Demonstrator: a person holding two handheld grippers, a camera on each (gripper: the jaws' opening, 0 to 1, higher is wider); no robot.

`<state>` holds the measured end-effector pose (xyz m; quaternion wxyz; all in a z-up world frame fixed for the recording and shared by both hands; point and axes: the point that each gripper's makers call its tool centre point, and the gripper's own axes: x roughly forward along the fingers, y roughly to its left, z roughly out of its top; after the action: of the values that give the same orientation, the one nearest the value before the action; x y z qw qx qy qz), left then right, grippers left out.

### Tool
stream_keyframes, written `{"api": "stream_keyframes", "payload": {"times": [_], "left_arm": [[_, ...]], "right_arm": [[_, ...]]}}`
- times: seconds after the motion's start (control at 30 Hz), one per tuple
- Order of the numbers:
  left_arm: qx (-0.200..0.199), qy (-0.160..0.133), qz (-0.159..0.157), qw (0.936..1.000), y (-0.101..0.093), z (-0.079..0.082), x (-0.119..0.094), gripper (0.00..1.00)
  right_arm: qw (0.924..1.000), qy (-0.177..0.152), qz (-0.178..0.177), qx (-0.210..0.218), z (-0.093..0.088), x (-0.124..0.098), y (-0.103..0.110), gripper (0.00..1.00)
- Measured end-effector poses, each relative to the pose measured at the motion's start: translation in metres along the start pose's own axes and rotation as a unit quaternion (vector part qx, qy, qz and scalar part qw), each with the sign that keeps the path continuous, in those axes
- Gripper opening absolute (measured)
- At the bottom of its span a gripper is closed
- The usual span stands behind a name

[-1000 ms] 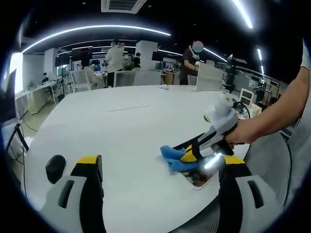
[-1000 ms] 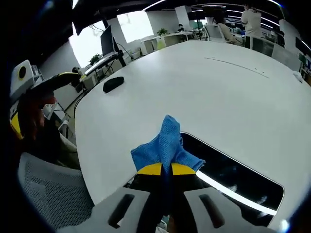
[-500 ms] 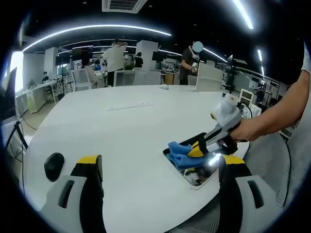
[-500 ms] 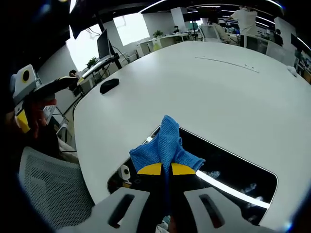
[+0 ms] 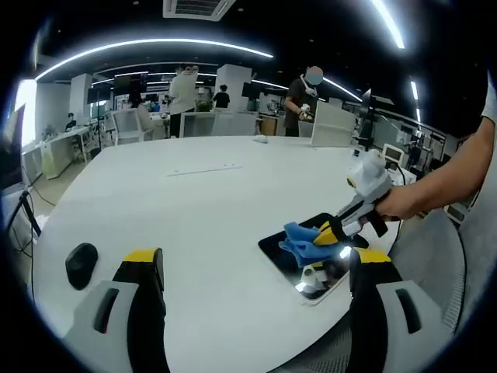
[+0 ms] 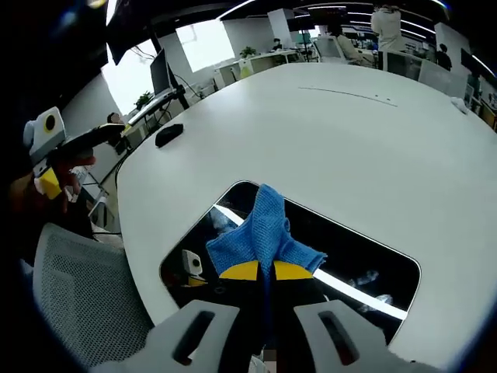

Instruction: Wipe the mirror surface with the cleaning cloth until all visible marks leave the cleaned area.

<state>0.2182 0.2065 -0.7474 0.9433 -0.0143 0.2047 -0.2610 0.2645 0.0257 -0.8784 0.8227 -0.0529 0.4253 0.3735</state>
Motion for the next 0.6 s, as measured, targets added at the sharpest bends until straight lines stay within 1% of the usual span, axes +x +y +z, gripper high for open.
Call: {"api": "stream_keyframes", "payload": {"times": [0.23, 0.4, 0.5, 0.6], "left_arm": [[0.001, 0.001, -0.006, 1.0, -0.002, -0.002, 0.001, 0.99], [0.013, 0.006, -0.014, 0.9998, -0.005, -0.006, 0.003, 0.99], [0.014, 0.007, -0.015, 0.9998, -0.004, -0.005, 0.003, 0.99], [0.014, 0.008, -0.015, 0.9998, -0.002, -0.005, 0.004, 0.99]], "right_arm": [[0.9999, 0.001, -0.008, 0.009, -0.009, -0.011, -0.016, 0.0], [0.9997, 0.002, -0.015, 0.017, -0.014, -0.018, -0.026, 0.0], [0.9995, 0.002, -0.021, 0.022, -0.018, -0.023, -0.036, 0.0], [0.9992, 0.002, -0.028, 0.028, -0.022, -0.029, -0.041, 0.0]]}}
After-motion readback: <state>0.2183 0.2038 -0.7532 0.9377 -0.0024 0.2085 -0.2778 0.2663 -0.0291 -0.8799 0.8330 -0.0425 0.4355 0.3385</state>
